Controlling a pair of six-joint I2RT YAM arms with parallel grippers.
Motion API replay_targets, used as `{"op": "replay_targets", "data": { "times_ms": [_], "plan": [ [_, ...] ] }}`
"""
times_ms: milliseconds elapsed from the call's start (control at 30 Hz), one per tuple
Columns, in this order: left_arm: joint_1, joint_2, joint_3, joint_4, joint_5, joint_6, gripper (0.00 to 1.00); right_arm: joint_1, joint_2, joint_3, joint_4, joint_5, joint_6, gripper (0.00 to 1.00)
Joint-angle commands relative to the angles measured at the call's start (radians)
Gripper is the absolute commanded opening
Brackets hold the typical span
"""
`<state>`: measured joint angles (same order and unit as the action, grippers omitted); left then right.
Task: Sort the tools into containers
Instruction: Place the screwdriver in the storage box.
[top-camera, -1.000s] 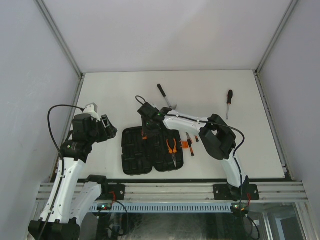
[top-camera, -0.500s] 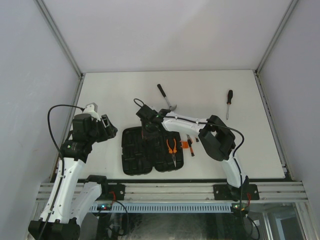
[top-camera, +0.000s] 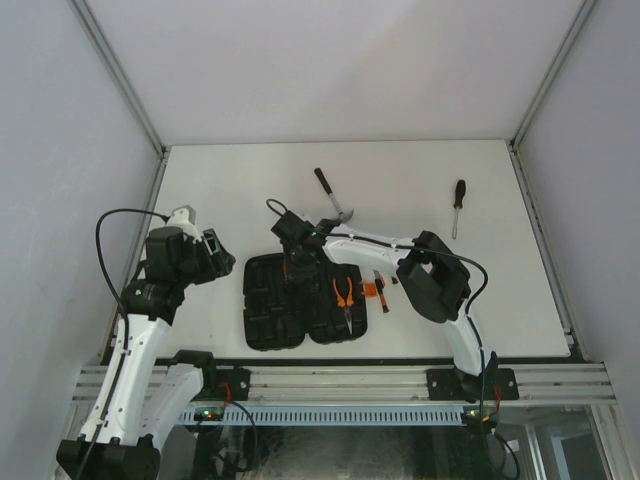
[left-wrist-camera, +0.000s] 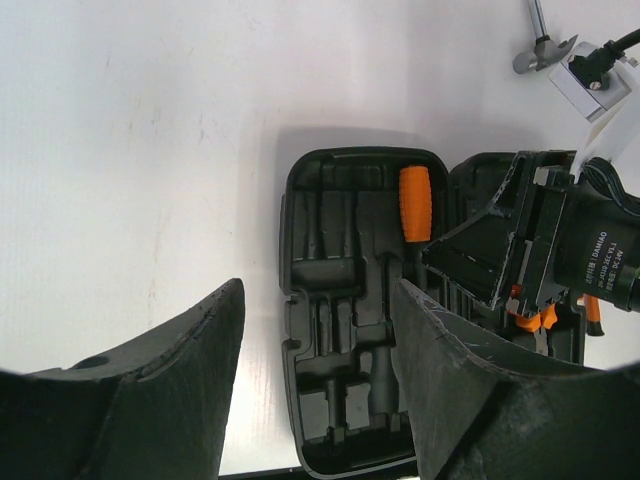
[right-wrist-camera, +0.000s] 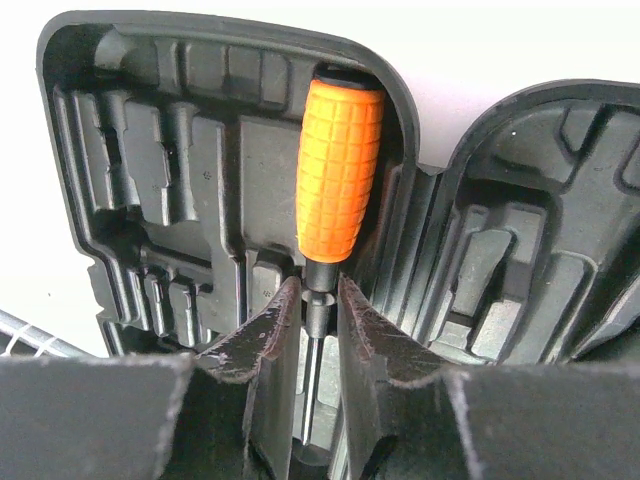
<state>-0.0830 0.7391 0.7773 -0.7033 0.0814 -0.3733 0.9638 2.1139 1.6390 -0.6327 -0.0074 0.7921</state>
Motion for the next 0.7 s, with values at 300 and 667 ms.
{"op": "replay_targets", "data": {
  "times_ms": [300, 667],
  "plan": [
    [-0.003, -0.006, 0.000, 0.037, 0.002, 0.013, 0.65, -0.018, 0.006, 0.030, 0.002, 0.011, -0.005, 0.18],
    [-0.003, -0.002, 0.000, 0.038, 0.004, 0.013, 0.65, -0.028, 0.017, 0.067, -0.001, 0.000, -0.026, 0.16]
  ]
}}
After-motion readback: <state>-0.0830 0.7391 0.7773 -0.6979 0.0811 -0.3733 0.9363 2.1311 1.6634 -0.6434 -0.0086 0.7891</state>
